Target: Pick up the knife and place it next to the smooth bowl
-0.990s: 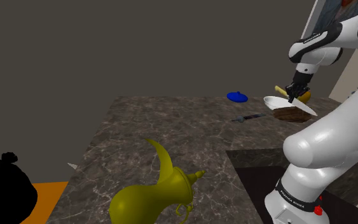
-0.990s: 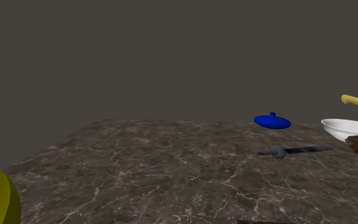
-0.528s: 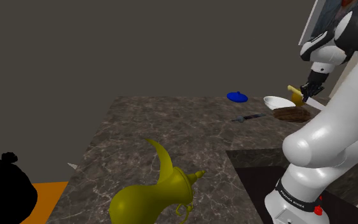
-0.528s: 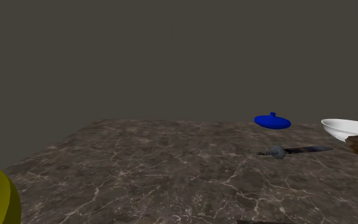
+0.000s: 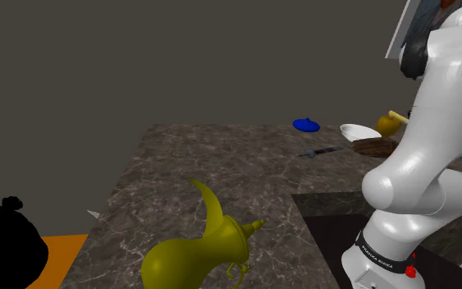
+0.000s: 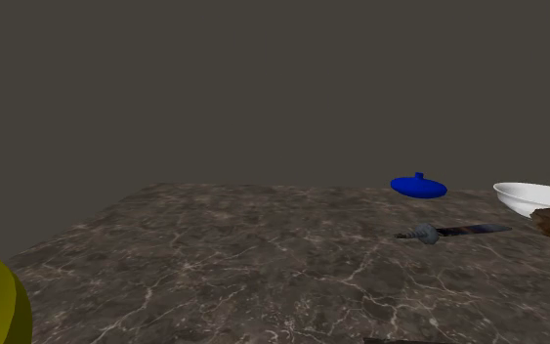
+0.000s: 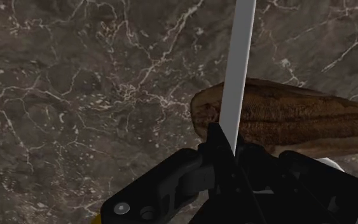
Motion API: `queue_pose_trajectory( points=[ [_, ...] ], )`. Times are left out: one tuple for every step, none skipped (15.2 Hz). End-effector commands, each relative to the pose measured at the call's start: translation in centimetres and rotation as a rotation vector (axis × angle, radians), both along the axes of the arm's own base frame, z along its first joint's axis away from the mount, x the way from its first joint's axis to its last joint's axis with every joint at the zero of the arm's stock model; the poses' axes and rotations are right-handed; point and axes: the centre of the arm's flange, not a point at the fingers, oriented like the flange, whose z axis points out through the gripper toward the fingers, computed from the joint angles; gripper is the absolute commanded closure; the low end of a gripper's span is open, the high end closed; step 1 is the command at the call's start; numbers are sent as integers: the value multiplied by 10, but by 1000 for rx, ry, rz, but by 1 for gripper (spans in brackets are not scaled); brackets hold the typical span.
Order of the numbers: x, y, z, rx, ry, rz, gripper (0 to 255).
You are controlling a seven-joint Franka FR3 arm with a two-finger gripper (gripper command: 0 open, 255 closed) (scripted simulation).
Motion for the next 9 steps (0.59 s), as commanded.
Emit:
queue_pose_trajectory(
  points=[
    [-14,-22,0,0,-1,2,255],
    [-26,-38,0,0,-1,2,255],
    [-26,-38,-5,0,-1,2,255],
    [-26,-38,-10,0,-1,2,255],
    [-26,-38,-15,0,-1,2,255],
    [-26,-38,-21,0,-1,2,255],
    [-26,-38,-26,0,-1,2,255],
    [-26,-38,-31,0,-1,2,255],
    [-26,-38,-37,0,-1,2,255]
  ],
)
